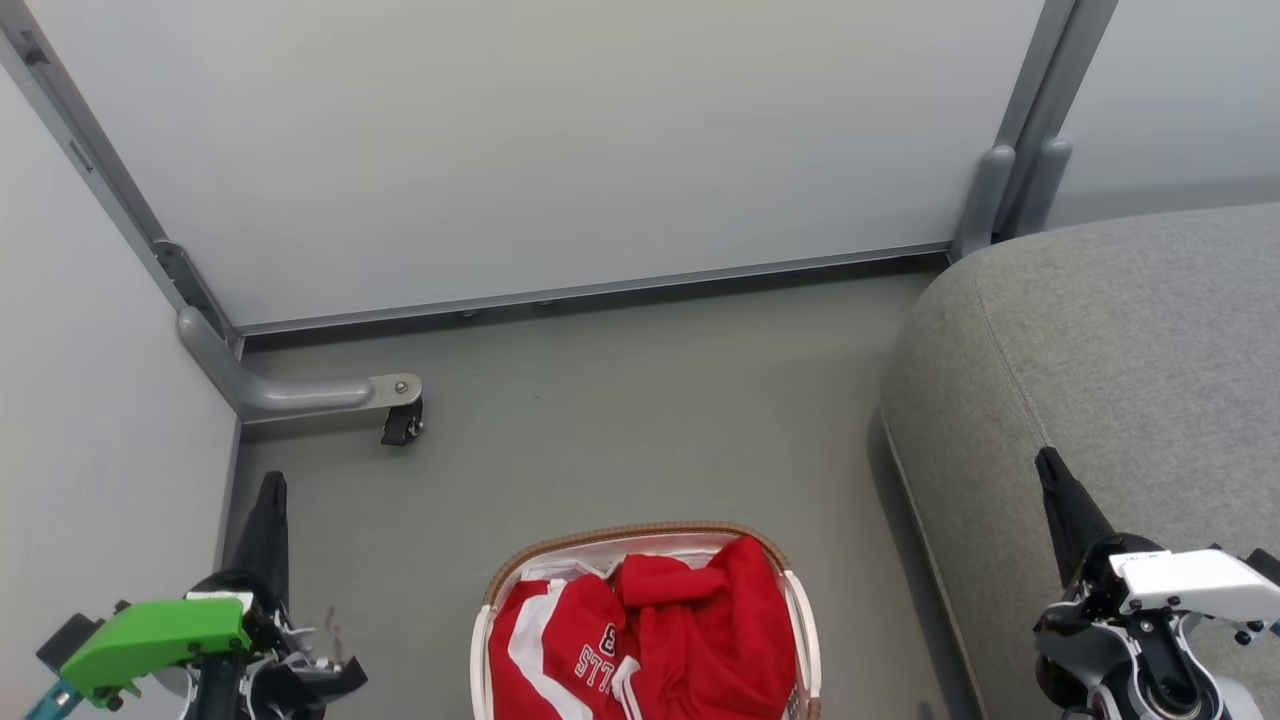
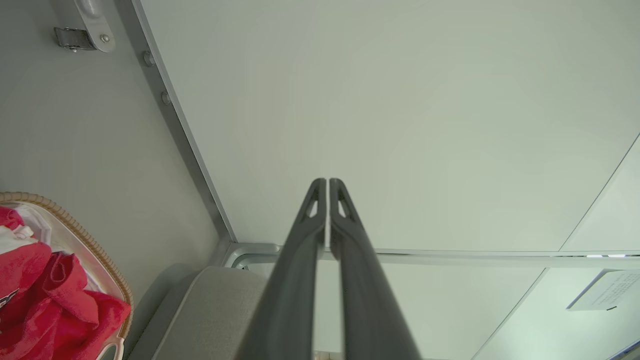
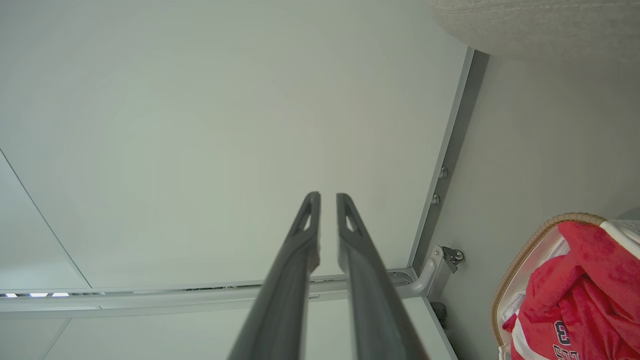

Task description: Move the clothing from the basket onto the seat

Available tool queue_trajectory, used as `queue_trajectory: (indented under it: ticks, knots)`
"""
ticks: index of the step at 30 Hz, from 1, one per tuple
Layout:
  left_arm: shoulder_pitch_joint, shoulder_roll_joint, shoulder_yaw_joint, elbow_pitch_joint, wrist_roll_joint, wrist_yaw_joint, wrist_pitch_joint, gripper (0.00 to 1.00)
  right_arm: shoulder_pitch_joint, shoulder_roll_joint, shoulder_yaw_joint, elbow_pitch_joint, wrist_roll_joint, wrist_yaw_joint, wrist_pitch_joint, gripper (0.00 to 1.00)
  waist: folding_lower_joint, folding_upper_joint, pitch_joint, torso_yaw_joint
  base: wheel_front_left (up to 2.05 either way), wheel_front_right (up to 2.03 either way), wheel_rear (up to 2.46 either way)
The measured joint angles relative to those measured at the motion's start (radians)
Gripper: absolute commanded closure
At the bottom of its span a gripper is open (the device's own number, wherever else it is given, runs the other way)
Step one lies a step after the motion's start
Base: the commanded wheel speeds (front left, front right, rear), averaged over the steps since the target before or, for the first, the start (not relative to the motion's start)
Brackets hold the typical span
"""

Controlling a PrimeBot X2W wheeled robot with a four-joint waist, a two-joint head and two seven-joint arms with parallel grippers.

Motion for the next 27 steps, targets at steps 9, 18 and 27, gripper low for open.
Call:
queue_trajectory:
  ticks: [9, 18, 27]
  knots:
    - [0.041, -0.007, -0.033, 0.040, 0.003, 0.001, -0.023, 0.00, 0.030, 0.015, 0.013, 0.036, -0.005, 0.000, -0.021, 0.00, 0.0000, 0.0000, 0.001, 0.000, 0.00, 0.00, 0.00]
    - [0.042, -0.007, -0.065, 0.017, 0.062, 0.001, -0.063, 0.00, 0.039, 0.014, 0.006, 0.029, -0.074, 0.000, -0.065, 0.00, 0.0000, 0.0000, 0.002, 0.000, 0.00, 0.00, 0.00]
    - [0.042, -0.007, -0.086, -0.013, 0.230, 0.001, -0.105, 0.00, 0.039, 0.013, -0.021, -0.004, -0.236, 0.000, -0.105, 0.00, 0.0000, 0.0000, 0.003, 0.002, 0.00, 0.00, 0.00]
